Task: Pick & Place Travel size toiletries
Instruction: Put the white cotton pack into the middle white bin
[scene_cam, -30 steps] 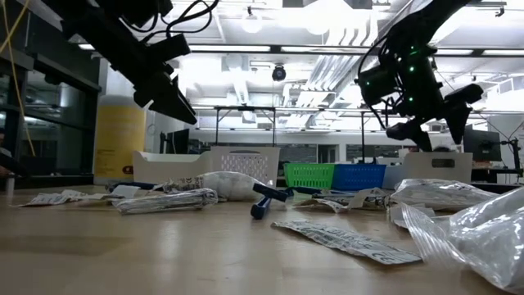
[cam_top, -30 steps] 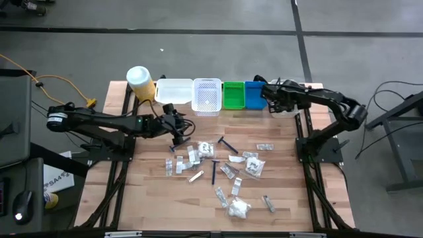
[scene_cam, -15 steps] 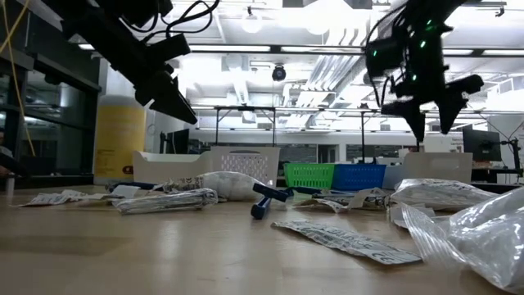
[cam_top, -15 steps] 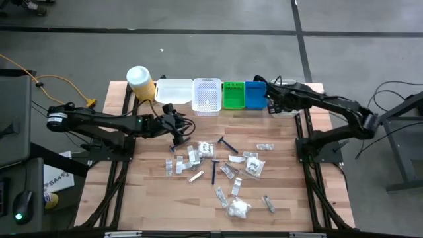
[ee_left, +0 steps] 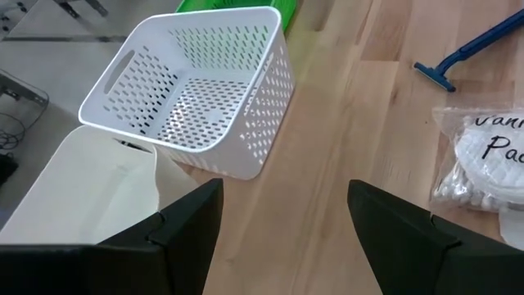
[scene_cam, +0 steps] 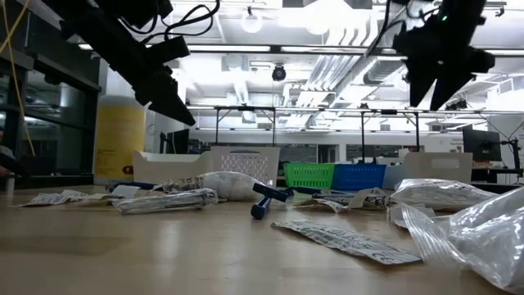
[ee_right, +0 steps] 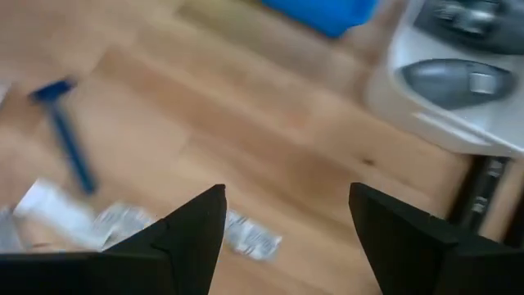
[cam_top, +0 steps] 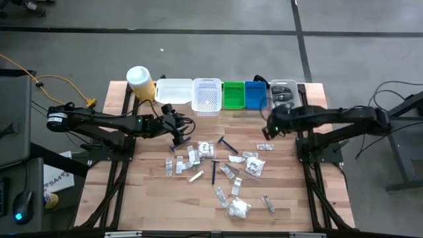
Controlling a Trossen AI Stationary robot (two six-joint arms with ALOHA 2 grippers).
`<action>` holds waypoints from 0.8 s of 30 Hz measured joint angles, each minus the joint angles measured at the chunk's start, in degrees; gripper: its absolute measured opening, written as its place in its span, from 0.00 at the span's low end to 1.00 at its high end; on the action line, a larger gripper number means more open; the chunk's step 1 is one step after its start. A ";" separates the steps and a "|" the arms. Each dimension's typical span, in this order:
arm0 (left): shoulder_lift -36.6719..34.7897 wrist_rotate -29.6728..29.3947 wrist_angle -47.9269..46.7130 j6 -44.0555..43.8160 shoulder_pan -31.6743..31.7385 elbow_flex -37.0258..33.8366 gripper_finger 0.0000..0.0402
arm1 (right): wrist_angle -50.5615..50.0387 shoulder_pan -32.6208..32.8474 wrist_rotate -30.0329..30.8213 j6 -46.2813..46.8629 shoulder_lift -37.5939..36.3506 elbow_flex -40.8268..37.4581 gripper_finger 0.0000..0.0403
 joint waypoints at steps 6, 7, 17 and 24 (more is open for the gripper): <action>0.00 0.09 -0.04 -0.42 0.00 0.00 0.65 | 3.95 12.73 0.13 -2.93 3.91 -0.04 0.63; 0.00 0.29 -0.03 -0.45 0.00 0.00 0.65 | 4.45 14.33 0.03 -3.40 4.96 -0.04 0.63; 0.00 1.31 -0.38 -0.54 0.00 0.02 0.65 | 11.60 22.42 -4.96 -4.68 19.74 -0.04 0.63; 0.00 1.31 -1.42 -0.39 0.00 0.04 0.65 | 14.54 22.07 -9.79 -4.22 28.94 -0.04 0.63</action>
